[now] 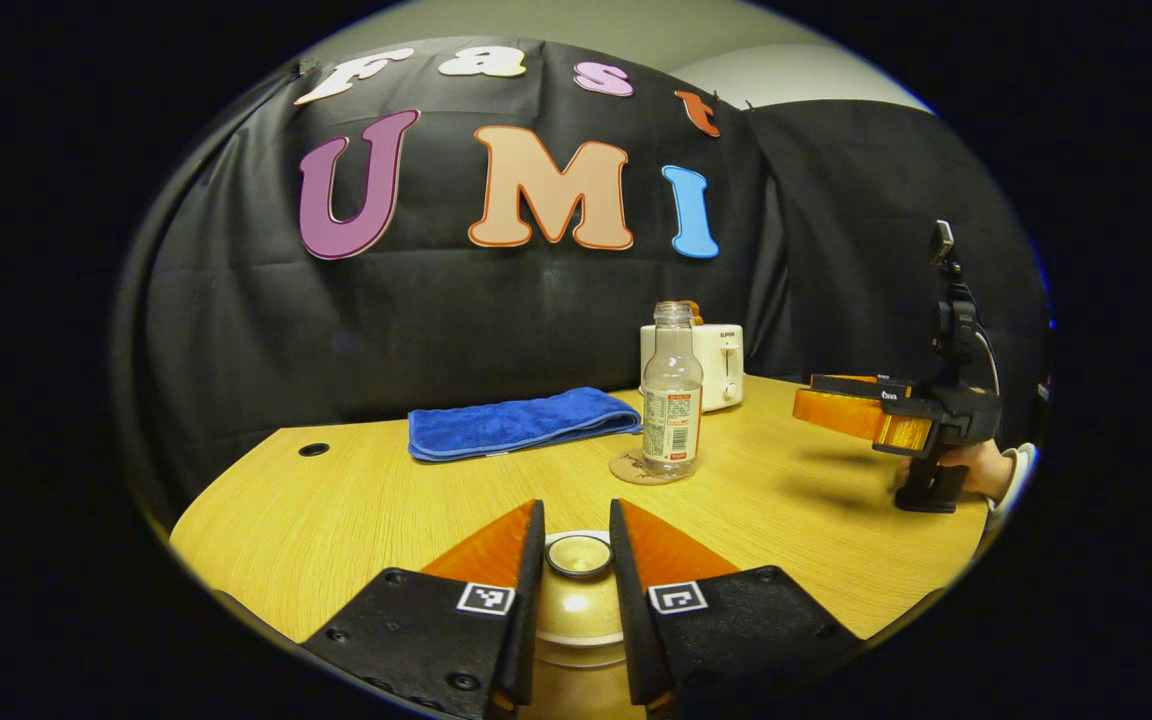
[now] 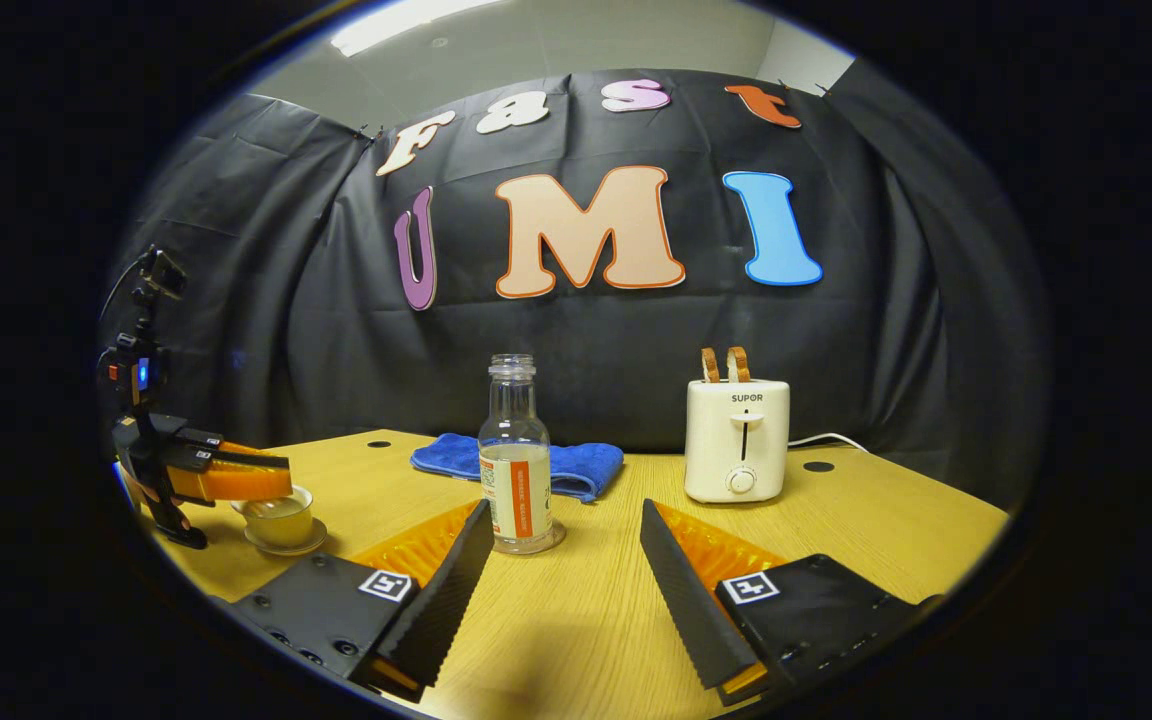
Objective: Open the teacup lid with one hand, grasp the water bottle and pour water into the teacup with the other hand; after pouring, place the water bottle on the coaster and then close the teacup lid.
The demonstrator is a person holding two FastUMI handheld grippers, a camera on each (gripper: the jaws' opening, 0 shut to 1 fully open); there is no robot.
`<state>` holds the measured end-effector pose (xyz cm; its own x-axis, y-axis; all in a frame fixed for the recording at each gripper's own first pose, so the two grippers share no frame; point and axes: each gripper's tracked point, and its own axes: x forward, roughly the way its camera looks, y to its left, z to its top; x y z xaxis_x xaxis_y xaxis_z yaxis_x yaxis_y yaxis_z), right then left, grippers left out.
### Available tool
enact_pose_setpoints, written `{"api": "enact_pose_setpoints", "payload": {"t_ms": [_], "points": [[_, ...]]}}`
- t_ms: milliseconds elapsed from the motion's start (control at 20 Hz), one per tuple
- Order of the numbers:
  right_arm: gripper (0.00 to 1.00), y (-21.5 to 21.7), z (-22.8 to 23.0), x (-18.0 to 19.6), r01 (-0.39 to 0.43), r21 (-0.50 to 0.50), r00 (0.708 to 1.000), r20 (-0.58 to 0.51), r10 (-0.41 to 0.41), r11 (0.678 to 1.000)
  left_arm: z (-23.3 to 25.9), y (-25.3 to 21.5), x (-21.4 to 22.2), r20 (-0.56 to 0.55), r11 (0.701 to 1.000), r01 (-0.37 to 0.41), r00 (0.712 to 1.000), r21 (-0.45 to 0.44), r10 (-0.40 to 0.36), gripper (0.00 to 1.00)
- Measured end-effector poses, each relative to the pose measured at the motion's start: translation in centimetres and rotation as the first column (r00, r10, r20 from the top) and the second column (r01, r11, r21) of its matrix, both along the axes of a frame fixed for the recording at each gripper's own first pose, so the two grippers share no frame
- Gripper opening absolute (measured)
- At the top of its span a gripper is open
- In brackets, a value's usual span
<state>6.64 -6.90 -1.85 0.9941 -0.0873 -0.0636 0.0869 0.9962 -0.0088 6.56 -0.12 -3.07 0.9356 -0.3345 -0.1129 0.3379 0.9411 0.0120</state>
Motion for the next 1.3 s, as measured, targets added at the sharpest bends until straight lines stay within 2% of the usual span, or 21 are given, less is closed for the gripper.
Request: {"api": "enact_pose_setpoints", "payload": {"t_ms": [50, 100, 150, 200, 300, 350, 400, 550, 600, 650, 700, 900, 1150, 1250, 1300], "points": [[0.91, 0.0, -0.1, 0.0, 0.000, 0.000, 1.000, 0.000, 0.000, 1.000, 0.2, 0.2, 0.0, 0.009, 1.000, -0.008, 1.000, -0.009, 0.008, 0.36], [0.95, 0.0, 0.0, 0.0, 0.000, 0.000, 1.000, 0.000, 0.000, 1.000, 0.6, 0.5, -0.2, 0.025, 1.000, -0.012, 1.000, -0.021, 0.013, 0.42], [0.90, -0.1, 0.0, 0.0, 0.002, -0.001, 1.000, -0.001, -0.002, 1.000, 0.9, 0.7, -0.4, 0.041, 0.999, -0.020, 0.999, -0.033, 0.021, 0.49], [0.95, -0.1, 0.0, -0.1, 0.005, -0.001, 1.000, 0.000, -0.005, 1.000, 1.1, 0.8, -0.5, 0.054, 0.999, -0.022, 0.998, -0.045, 0.025, 0.66], [0.96, -0.3, 0.0, -0.1, 0.011, -0.001, 1.000, 0.000, -0.011, 1.000, 1.3, 1.0, -0.9, 0.076, 0.998, -0.031, 0.996, -0.060, 0.036, 0.81], [0.96, -0.3, 0.0, -0.1, 0.016, -0.002, 1.000, 0.000, -0.016, 1.000, 1.6, 1.2, -1.1, 0.086, 0.997, -0.037, 0.995, -0.061, 0.042, 0.81], [0.91, -0.4, 0.0, -0.2, 0.023, -0.003, 1.000, 0.001, -0.023, 1.000, 1.8, 1.5, -1.4, 0.102, 0.997, -0.049, 0.993, -0.064, 0.056, 0.81], [0.91, -0.7, 0.0, -0.3, 0.040, -0.005, 0.999, 0.002, -0.040, 0.999, 1.7, 3.0, -1.9, 0.099, 0.991, -0.118, 0.987, -0.064, 0.124, 0.81], [0.96, -0.8, 0.0, -0.5, 0.042, -0.005, 0.999, 0.002, -0.042, 0.999, 1.7, 3.6, -2.2, 0.101, 0.988, -0.143, 0.984, -0.063, 0.148, 0.81], [0.91, -0.8, 0.1, -0.6, 0.045, -0.005, 0.999, 0.002, -0.045, 0.999, 1.7, 4.3, -2.6, 0.100, 0.984, -0.170, 0.979, -0.062, 0.175, 0.81], [0.95, -0.9, 0.1, -0.7, 0.050, -0.006, 0.999, 0.002, -0.050, 0.999, 1.8, 4.9, -3.0, 0.104, 0.978, -0.197, 0.974, -0.063, 0.203, 0.82], [0.95, -1.5, 0.2, -1.0, 0.082, -0.009, 0.997, 0.003, -0.082, 0.997, 1.8, 8.0, -4.0, 0.105, 0.948, -0.314, 0.942, -0.059, 0.319, 0.84], [0.96, -2.2, 0.2, -1.3, 0.124, -0.012, 0.992, 0.005, -0.124, 0.992, 1.5, 11.1, -4.2, 0.098, 0.887, -0.458, 0.882, -0.053, 0.461, 0.87], [0.96, -2.4, 0.2, -1.4, 0.138, -0.014, 0.990, 0.006, -0.138, 0.990, 1.6, 11.7, -4.2, 0.099, 0.870, -0.490, 0.865, -0.052, 0.492, 0.88], [0.91, -2.5, 0.2, -1.4, 0.141, -0.014, 0.990, 0.006, -0.141, 0.990, 1.6, 11.8, -4.2, 0.098, 0.865, -0.499, 0.859, -0.051, 0.502, 0.90]]}}
